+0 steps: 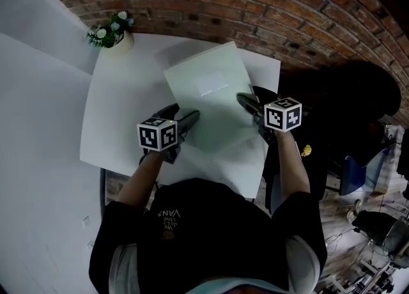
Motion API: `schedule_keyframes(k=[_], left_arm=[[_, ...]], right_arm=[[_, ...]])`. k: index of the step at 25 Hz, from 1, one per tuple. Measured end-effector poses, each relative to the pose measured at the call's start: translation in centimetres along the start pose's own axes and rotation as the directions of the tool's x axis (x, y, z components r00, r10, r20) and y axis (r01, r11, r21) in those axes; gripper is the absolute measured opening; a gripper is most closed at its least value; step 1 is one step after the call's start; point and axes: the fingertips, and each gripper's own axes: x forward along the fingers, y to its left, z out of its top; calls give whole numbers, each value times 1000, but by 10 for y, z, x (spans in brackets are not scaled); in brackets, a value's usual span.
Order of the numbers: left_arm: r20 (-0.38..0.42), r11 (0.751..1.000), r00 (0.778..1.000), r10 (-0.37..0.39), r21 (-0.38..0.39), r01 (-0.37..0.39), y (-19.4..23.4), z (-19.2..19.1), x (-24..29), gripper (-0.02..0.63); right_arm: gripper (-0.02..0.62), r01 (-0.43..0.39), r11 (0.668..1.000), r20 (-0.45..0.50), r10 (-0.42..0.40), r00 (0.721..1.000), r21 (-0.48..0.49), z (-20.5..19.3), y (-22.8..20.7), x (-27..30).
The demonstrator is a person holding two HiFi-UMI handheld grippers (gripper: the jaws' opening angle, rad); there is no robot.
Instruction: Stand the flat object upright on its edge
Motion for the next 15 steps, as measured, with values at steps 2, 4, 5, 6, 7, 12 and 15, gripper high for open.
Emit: schedule_keyframes(k=[2,4,5,6,7,12,15], left_arm=[[9,1000,1000,3,29,-3,0,5,-8,344],[18,998,1000,6,57,-7,0,10,-16,341],[21,998,1000,6,70,-8,1,11,-20,341],[24,997,1000,7,81,-9,1,13,-23,339],[25,996,1000,8,91,-10,1,13,-26,337],[33,989,999,2,149,-7,2,19,-44,334],[32,986,999,0,169,-5,5,21,-52,331]], right_arm=[[276,10,1000,20,-10,1000,-5,2,9,-3],[276,24,1000,43,-23,999,-9,4,18,-6],[276,31,999,56,-30,998,-10,6,22,-7],[276,38,999,67,-37,997,-12,7,26,-9],[276,46,999,77,-44,996,-14,8,30,-11],[273,79,996,122,-75,990,-32,11,49,-18],[270,98,994,144,-91,985,-38,15,61,-21]])
